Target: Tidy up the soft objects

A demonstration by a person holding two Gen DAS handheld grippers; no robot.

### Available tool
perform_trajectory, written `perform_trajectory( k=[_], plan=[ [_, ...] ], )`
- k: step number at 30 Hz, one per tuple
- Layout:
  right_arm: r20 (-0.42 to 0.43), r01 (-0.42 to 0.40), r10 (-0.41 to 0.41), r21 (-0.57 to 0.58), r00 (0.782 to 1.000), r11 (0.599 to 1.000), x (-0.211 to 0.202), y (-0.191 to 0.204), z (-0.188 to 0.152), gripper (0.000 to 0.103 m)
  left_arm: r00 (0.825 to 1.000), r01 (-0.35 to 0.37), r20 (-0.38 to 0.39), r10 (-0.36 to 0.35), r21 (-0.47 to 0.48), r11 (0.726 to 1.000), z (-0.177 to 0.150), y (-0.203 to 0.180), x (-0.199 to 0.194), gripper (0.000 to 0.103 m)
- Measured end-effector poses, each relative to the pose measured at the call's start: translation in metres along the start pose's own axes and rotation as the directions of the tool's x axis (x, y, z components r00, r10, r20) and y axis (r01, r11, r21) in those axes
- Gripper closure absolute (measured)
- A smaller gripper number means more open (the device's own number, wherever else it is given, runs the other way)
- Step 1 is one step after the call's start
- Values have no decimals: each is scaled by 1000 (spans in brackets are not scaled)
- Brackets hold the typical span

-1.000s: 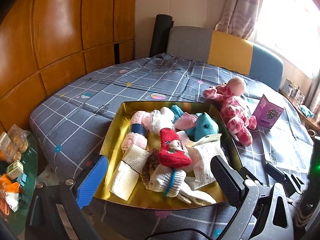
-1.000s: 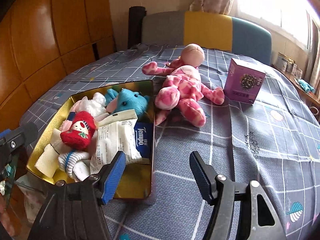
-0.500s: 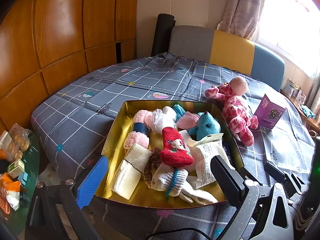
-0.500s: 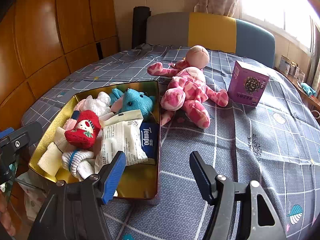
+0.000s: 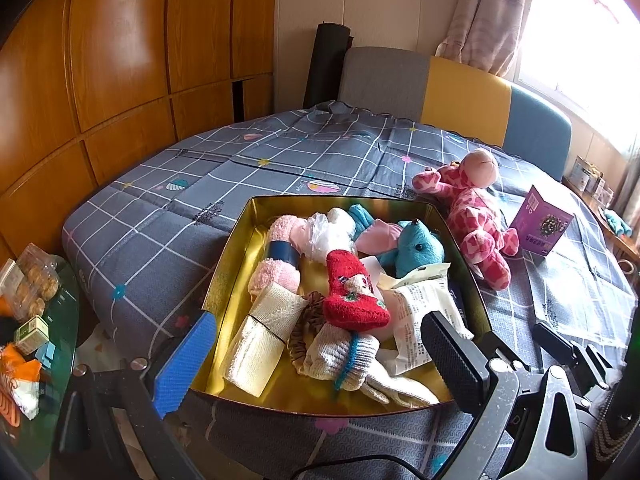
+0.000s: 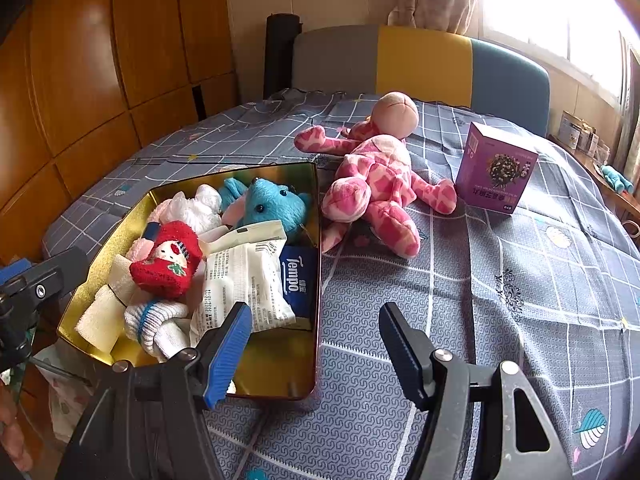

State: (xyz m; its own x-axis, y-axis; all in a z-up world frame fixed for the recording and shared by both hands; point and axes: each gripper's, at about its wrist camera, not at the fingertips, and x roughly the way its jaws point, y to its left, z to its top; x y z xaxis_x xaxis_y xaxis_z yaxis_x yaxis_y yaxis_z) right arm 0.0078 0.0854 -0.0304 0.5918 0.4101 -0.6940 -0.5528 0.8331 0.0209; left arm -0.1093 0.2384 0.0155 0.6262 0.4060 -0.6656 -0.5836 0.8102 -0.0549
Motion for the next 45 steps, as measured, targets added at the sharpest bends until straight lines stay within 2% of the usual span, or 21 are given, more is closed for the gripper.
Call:
perform_trajectory(
  k=[20, 45],
  plan=[
    [17, 2, -2, -19, 1000, 1000, -5, 5, 1, 36, 1000, -21, 9, 21, -17, 1000, 2, 6, -1, 0],
    [9, 0, 0, -19, 1000, 1000, -3, 5, 0, 36, 1000, -14, -6, 14, -17, 1000, 0, 6, 2, 0]
  ],
)
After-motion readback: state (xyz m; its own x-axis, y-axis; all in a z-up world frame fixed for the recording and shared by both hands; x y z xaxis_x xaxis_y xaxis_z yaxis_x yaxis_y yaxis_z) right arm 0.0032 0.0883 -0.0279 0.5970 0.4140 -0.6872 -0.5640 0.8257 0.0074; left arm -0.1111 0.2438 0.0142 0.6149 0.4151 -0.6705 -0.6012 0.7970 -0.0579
